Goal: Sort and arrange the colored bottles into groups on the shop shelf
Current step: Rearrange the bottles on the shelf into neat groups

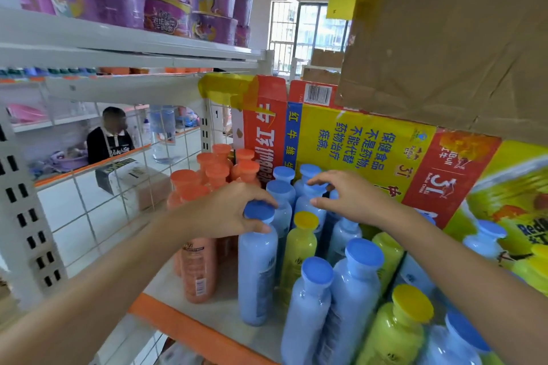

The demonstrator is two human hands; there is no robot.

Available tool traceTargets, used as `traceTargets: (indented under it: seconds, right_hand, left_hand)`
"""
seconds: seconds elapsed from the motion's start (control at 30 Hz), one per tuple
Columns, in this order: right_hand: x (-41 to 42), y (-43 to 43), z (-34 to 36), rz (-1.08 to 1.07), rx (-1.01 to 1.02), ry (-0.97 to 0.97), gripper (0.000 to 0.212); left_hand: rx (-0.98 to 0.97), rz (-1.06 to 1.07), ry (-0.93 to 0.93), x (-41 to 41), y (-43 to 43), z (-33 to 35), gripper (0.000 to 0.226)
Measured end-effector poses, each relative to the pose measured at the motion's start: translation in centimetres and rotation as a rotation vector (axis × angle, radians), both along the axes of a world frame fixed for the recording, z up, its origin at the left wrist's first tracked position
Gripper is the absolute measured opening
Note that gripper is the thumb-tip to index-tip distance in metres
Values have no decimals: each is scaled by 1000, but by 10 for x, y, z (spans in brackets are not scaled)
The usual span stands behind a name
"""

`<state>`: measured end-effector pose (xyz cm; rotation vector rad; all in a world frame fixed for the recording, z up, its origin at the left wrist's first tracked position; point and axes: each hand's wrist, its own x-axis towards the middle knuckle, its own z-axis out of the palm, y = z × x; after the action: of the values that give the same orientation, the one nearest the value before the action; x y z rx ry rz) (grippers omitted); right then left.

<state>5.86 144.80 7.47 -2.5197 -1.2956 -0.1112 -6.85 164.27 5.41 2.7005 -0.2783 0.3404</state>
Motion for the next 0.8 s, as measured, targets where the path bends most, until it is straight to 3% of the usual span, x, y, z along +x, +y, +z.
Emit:
traceTargets:
  seconds: [0.37,0.47,0.63,0.8]
  right_hand:
    - [9,-23,-7,-64,65,5,39]
    - [11,-32,-4,-94,90,-1,37]
    - [16,-57,-1,-174,105,10,39]
    - [21,-86,-8,-264,-37,11,43]
  left_hand:
    - [-138,-78,7,4,-4,-2,36]
    - [-100,-82,-4,7,-4,-2,52]
    - [-58,-90,-51,23,-19,3,19]
    - [126,-120,59,51,-41,4,38]
